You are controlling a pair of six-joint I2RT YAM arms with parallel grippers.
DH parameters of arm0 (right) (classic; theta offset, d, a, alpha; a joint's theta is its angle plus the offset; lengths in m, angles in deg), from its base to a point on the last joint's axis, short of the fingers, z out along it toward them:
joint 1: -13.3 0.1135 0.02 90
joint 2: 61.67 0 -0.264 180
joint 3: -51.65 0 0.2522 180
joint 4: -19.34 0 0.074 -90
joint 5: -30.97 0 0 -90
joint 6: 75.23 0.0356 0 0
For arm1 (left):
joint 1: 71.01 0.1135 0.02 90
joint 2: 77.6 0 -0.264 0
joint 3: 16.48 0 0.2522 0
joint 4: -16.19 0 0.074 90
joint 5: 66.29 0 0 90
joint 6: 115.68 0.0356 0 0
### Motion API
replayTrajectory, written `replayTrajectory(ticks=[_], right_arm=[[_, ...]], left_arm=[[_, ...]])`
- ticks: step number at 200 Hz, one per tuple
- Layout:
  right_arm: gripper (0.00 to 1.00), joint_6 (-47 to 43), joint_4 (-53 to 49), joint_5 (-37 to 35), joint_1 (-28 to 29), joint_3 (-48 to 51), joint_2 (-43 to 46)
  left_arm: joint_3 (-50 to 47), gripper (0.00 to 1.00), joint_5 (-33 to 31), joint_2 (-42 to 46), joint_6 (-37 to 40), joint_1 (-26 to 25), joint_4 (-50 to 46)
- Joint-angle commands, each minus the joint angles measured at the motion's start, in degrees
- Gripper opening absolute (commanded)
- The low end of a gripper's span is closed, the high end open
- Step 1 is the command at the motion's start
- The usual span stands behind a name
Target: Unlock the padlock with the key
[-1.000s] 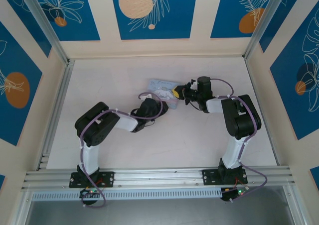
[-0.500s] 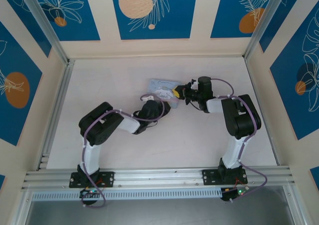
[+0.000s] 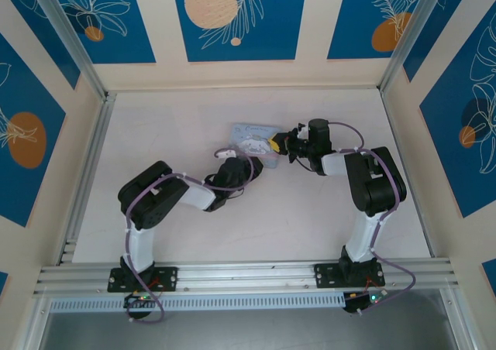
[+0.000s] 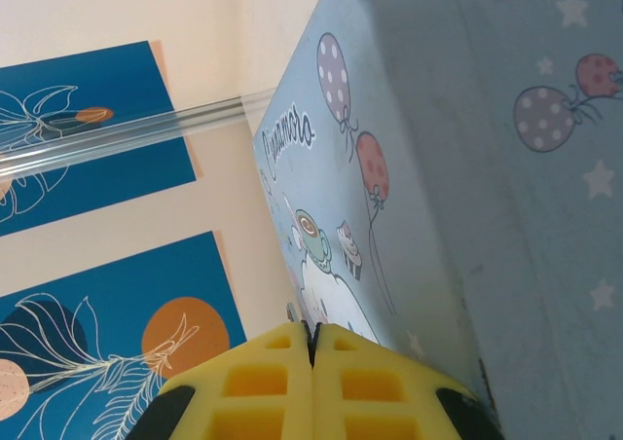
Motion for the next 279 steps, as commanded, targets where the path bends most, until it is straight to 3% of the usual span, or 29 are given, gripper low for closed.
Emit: replayTrajectory(ticks=[1,79,200,279], right_arm=[[0.00,0.0,-2.8,1.6,-0.1,0.4,-1.5],[0.00,-0.1,-2.7,1.8,-0.4,0.5,-1.5],[0.00,0.0,-2.4,2.4,-0.9,0.5,-1.5],[0.00,-0.1,-2.5,2.5,-1.1,0.6,-1.6]], left_arm=[[0.7,0.39,-1.1,0.7,-1.0,-0.8,2.3],[1.5,0.43,-1.2,-3.0,-3.8,-1.5,1.7],[4.0,0.35,-3.7,-4.8,-2.7,-2.2,-1.9],[3.8,0.19,-4.8,-3.8,-1.6,-2.2,-3.3]])
